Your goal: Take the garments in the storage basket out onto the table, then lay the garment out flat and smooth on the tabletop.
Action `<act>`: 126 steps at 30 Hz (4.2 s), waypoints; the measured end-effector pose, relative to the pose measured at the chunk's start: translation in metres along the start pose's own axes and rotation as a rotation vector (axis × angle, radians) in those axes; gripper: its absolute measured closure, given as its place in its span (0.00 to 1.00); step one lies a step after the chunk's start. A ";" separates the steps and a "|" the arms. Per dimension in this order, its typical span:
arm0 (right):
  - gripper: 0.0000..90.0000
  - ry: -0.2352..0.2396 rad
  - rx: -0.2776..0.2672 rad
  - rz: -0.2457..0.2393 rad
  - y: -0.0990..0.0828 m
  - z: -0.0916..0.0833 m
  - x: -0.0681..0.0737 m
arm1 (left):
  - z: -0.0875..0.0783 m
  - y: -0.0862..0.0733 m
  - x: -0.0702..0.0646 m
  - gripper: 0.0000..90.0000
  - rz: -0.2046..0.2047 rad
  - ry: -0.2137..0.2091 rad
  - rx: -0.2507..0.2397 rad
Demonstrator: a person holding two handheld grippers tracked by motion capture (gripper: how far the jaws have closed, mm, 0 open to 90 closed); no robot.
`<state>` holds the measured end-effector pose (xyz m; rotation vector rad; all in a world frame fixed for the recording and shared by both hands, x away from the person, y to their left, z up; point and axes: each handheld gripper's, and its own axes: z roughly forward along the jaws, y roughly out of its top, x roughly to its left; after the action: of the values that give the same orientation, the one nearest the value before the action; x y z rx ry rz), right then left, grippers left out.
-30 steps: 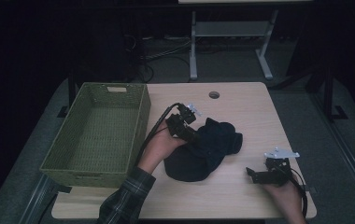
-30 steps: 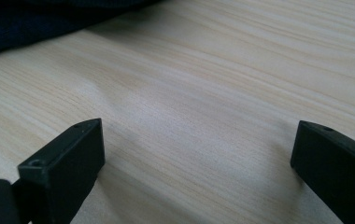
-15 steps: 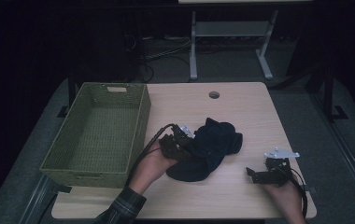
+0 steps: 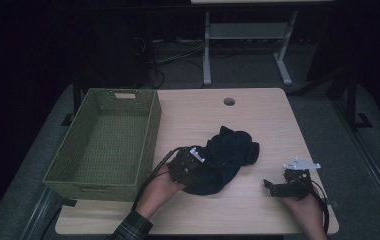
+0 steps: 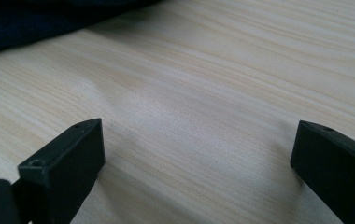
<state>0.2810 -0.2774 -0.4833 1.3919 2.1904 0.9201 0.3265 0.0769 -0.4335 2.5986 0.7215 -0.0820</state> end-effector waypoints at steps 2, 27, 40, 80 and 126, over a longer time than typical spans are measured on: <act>0.03 0.000 0.000 0.000 0.000 0.000 0.000 | 0.004 -0.003 -0.001 1.00 -0.002 -0.006 0.005; 0.10 0.028 -0.004 -0.032 0.021 -0.010 0.002 | 0.006 -0.024 0.001 1.00 -0.014 -0.070 -0.083; 0.15 0.075 -0.035 -0.057 0.069 -0.020 -0.006 | 0.006 -0.024 -0.003 1.00 -0.001 -0.044 -0.091; 0.51 0.294 0.094 -0.073 0.158 0.097 -0.024 | 0.006 -0.025 0.000 1.00 -0.017 -0.067 -0.097; 0.75 0.154 -0.036 -0.028 0.158 0.046 -0.026 | 0.001 -0.018 -0.008 0.89 0.015 -0.023 -0.124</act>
<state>0.4231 -0.2396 -0.4051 1.3096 2.2865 1.0839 0.3110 0.0867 -0.4401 2.4805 0.6765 -0.0605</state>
